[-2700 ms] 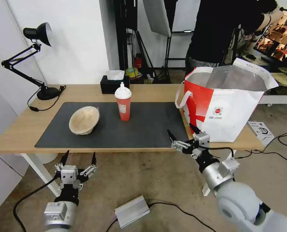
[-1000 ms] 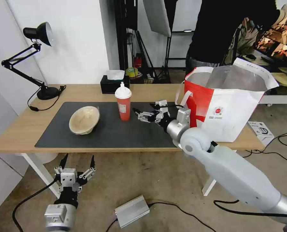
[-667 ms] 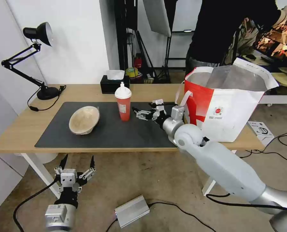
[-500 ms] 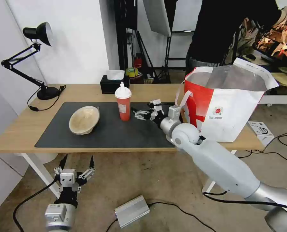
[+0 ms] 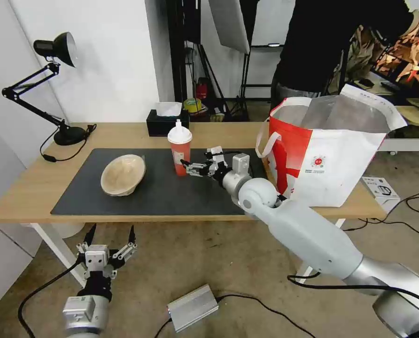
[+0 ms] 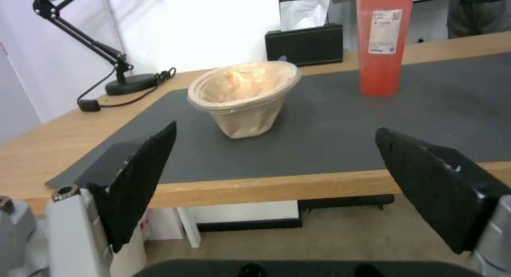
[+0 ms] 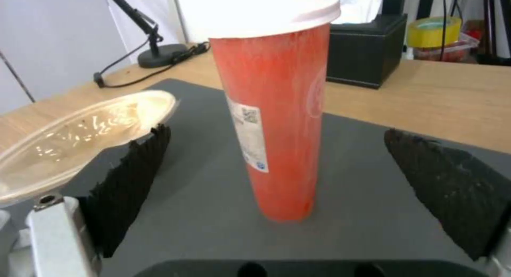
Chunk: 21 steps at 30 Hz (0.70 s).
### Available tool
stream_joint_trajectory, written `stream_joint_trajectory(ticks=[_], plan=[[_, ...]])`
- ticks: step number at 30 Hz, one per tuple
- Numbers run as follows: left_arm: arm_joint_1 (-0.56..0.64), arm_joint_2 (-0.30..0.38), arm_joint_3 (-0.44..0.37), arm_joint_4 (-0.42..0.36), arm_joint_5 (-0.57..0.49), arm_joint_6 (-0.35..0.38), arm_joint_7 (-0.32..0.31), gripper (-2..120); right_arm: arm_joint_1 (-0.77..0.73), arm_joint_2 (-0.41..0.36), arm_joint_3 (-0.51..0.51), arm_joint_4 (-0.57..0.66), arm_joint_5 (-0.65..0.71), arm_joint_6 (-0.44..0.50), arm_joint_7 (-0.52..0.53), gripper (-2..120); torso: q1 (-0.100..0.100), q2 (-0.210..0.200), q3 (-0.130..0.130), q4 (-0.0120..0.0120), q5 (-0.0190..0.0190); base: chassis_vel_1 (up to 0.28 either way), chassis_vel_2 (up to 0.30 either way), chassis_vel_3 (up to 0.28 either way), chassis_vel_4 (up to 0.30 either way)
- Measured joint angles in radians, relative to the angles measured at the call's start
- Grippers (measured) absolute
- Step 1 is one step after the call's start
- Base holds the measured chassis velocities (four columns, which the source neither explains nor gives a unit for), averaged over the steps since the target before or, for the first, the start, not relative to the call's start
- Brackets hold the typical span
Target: Pick up the trash from the table and place it into the takeout bag.
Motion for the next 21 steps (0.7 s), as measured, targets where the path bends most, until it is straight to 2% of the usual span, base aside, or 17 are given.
stream_joint_trajectory(ticks=[21], plan=[[-0.003,-0.001,0.002,0.004,0.0,0.0,0.0,100,0.078,0.044,-0.045,-0.132,-0.021,0.022,-0.037,100,0.0,0.0,0.0,0.0,0.0,0.0,0.0,0.0,0.0]])
